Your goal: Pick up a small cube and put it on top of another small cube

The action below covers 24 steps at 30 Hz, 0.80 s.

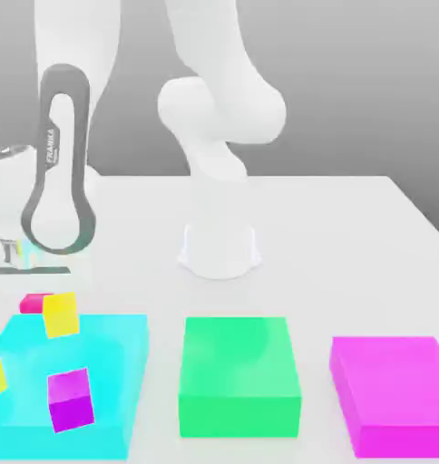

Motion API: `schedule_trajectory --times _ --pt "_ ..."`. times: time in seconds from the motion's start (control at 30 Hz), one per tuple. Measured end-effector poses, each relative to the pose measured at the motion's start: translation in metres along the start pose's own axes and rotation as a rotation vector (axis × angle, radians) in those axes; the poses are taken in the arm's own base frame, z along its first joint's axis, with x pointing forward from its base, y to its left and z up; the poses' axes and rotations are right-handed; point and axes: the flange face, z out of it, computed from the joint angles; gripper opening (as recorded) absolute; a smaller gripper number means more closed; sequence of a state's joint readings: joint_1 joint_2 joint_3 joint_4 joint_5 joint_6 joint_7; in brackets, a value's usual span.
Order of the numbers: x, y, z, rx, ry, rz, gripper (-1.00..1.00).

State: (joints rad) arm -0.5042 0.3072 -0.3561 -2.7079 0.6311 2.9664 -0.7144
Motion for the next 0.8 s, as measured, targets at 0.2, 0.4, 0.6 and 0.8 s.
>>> schedule_trajectory --times 0.2,0.4,0.6,0.8 --pt "0.004 0.002 -0.033 -0.007 0.008 -0.003 -1.00" --pt "-0.001 0.000 -0.058 0.001 -0.001 0.002 -1.00" --pt "0.067 -0.048 -0.093 -0.015 0.048 -0.025 -1.00" --pt "0.115 -0.208 -0.157 0.011 0.034 -0.175 -1.00"
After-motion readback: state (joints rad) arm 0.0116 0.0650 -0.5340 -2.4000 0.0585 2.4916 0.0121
